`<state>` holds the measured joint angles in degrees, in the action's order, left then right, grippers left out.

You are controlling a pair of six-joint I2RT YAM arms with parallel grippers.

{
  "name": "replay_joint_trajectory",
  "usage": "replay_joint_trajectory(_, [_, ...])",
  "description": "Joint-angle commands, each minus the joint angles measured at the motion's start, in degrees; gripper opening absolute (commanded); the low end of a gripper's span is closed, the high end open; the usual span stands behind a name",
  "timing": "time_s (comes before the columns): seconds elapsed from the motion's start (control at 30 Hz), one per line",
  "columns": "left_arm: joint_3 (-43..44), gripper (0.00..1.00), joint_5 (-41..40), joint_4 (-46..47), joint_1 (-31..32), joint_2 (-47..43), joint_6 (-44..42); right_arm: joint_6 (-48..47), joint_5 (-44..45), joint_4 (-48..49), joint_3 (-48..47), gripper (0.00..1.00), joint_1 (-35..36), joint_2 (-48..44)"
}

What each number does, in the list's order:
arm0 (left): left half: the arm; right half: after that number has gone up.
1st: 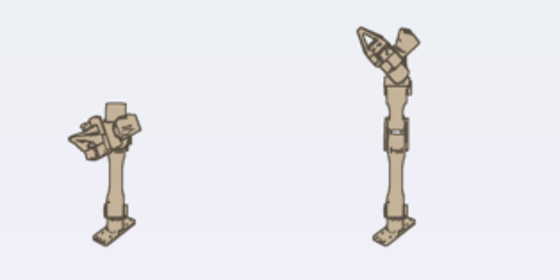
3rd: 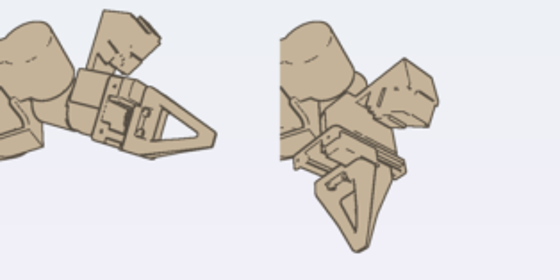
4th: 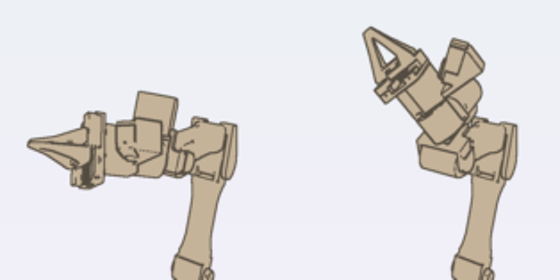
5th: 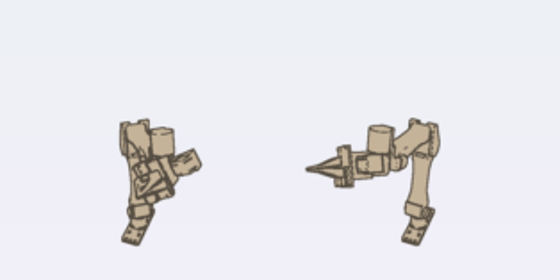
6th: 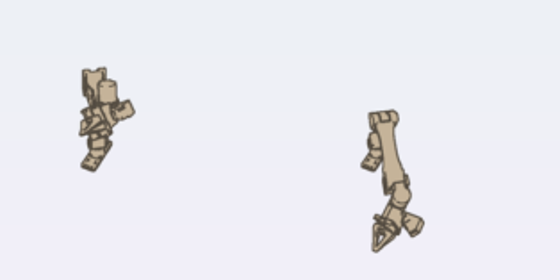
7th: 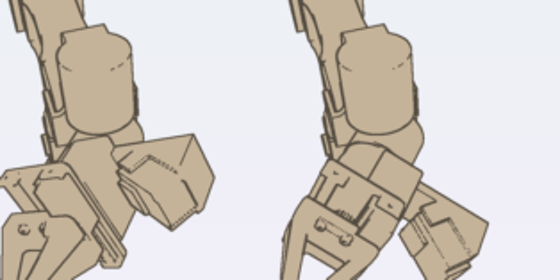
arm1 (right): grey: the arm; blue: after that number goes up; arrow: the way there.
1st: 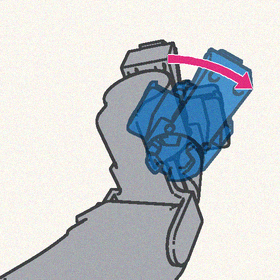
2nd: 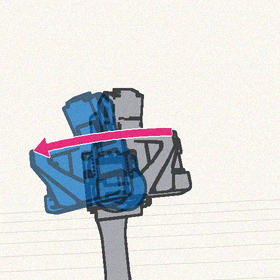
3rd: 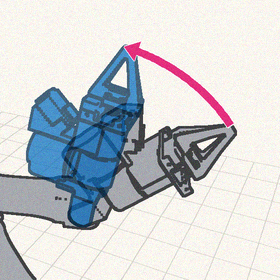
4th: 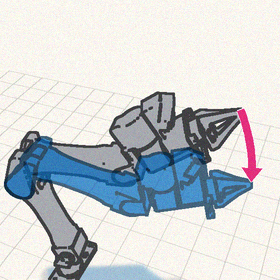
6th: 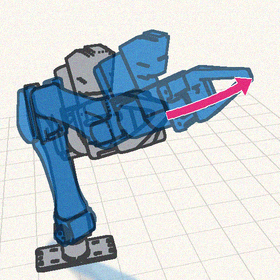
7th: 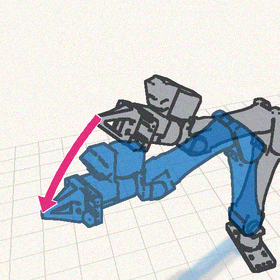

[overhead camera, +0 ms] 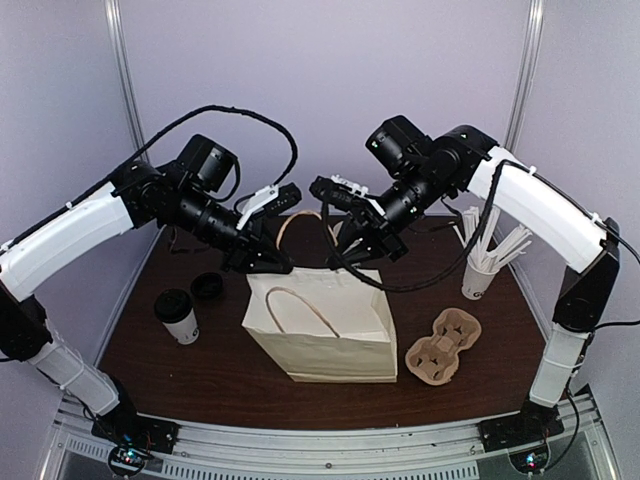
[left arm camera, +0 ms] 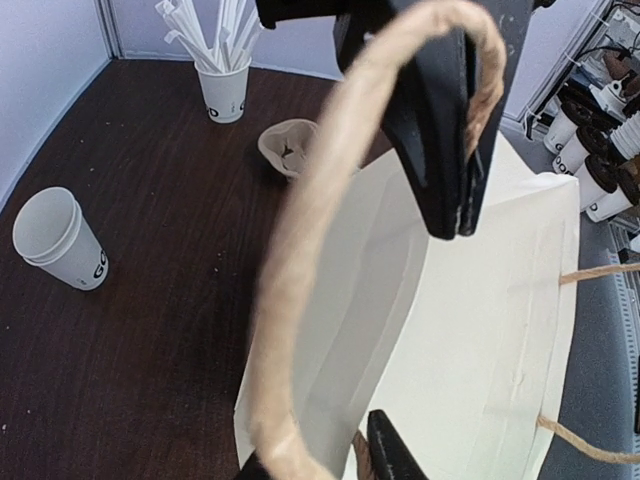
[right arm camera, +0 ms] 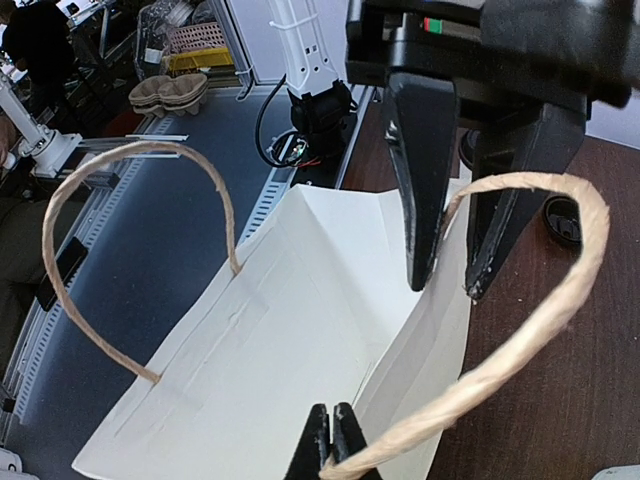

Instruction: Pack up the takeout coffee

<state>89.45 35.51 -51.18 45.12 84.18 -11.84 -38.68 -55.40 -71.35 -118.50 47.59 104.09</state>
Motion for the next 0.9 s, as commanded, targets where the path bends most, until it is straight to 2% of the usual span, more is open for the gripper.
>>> replay_joint_trajectory(0.0, [1.7,0.22,1.6,-0.5,0.4,1.6,-1.2,-0.5,0.2,-0.3,0.2,0.0,-0.2,-1.4])
replay_joint_trajectory(0.43, [2.4,0.0,2.7,-0.4,0.9,1.8,-0.7,-0.4,2.3,0.0,1.1,0.0,-0.3,-2.4])
replay_joint_trajectory(0.57, [2.2,0.0,2.0,-0.4,0.9,0.6,0.4,-0.2,4.3,-2.1,-1.2,0.19,-1.7,-3.4])
replay_joint_trajectory(0.7, [1.3,0.0,0.6,-0.3,0.9,-0.8,2.3,-1.0,6.4,-7.0,-0.6,0.45,-6.6,-7.9])
replay_joint_trajectory(0.77, [0.7,0.0,0.0,-0.1,0.9,-1.5,3.0,-1.6,8.0,-7.5,4.2,0.51,-10.0,-12.4])
replay_joint_trajectory(0.87, [0.1,0.0,-1.6,0.2,0.9,-2.3,4.9,-1.4,11.7,-5.4,17.6,0.52,-15.5,-20.0])
